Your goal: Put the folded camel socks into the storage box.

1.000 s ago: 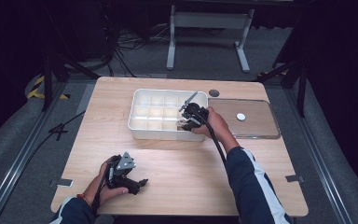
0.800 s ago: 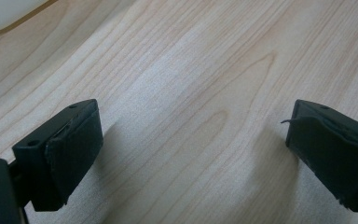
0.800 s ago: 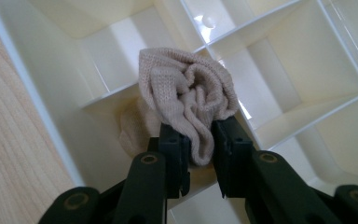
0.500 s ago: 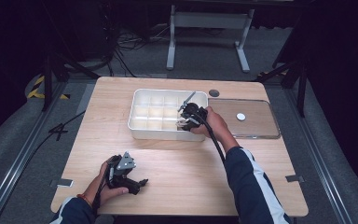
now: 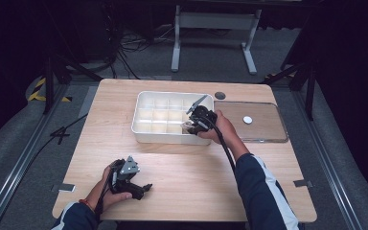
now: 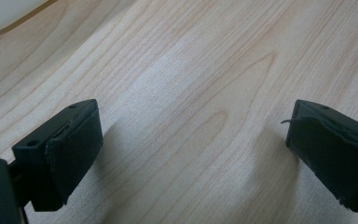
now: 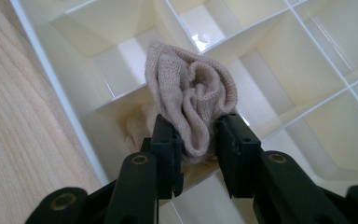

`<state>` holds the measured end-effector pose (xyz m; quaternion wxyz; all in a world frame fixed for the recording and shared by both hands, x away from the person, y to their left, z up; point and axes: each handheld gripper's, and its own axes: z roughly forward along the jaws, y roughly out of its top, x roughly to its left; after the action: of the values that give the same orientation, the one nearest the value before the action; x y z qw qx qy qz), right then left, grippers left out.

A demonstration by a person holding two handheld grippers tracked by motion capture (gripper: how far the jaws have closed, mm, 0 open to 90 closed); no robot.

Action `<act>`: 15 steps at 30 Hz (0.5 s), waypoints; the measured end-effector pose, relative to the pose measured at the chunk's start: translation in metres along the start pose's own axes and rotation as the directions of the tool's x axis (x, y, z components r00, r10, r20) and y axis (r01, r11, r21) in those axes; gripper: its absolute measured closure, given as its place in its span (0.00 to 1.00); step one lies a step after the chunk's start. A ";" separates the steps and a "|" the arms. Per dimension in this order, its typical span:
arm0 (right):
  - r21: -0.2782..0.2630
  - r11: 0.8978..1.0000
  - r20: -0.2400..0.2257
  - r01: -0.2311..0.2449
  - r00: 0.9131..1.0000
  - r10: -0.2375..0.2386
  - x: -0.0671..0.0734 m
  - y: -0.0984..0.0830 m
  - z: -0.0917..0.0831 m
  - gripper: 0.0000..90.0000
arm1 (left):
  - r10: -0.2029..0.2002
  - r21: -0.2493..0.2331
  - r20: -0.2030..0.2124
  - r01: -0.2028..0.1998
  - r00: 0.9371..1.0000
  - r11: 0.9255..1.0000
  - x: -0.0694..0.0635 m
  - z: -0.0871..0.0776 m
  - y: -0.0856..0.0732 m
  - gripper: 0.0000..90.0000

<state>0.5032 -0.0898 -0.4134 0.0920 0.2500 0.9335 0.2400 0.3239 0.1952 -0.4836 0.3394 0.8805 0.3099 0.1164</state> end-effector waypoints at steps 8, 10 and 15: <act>-0.027 1.000 0.012 -0.001 1.000 0.002 0.003 0.000 -0.008 0.72 | 0.001 0.000 0.000 -0.001 1.000 1.000 0.000 0.000 0.000 0.04; -0.050 0.999 0.006 -0.009 1.000 0.009 0.004 -0.002 -0.012 0.71 | 0.002 0.003 0.002 -0.002 1.000 1.000 0.000 0.000 0.000 0.04; -0.107 0.994 -0.004 -0.034 0.999 0.034 0.007 -0.006 -0.024 0.70 | -0.006 0.003 0.008 0.006 1.000 1.000 0.000 0.001 0.001 0.04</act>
<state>0.4877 -0.1002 -0.3960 0.1000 0.2602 0.9151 0.2915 0.3246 0.1944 -0.4839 0.3398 0.8804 0.3114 0.1115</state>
